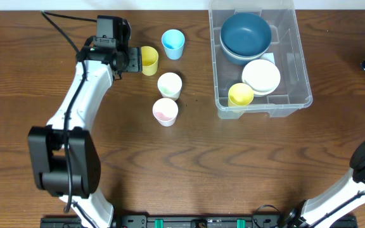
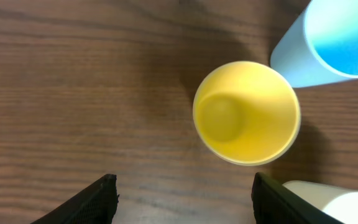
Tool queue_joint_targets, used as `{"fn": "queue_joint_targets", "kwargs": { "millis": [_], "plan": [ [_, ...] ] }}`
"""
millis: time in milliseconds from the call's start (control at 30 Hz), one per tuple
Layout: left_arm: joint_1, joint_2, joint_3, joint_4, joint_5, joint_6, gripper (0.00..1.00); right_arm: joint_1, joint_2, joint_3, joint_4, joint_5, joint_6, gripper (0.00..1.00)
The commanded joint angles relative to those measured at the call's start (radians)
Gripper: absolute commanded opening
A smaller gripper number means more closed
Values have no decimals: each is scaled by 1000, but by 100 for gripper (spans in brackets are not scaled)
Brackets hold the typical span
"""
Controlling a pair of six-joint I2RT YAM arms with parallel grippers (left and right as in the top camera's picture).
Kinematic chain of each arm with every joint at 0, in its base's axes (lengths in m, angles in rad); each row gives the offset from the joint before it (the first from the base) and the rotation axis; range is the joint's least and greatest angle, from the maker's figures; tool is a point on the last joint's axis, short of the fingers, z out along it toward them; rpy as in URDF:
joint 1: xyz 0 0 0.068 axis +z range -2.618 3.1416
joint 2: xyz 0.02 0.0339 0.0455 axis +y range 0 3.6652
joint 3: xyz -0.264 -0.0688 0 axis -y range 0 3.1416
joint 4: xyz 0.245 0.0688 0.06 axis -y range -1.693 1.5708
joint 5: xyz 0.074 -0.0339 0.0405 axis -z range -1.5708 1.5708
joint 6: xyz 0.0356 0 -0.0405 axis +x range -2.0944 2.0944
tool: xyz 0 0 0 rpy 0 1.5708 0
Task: Pack container
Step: 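Move the left gripper to the back yellow cup and grasp it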
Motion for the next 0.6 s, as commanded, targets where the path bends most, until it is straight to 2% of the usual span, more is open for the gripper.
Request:
{"fn": "queue_joint_targets", "kwargs": {
  "millis": [0,200,567],
  "plan": [
    [5,43,0,28,29,-6,70,-2,-13,0,-1,-4,10,99],
    [5,109,0,90,49,-10,70,-2,-13,0,-1,-4,10,99],
    [5,173,0,101,53,-10,68,-2,-13,0,-1,-4,10,99]
  ]
}}
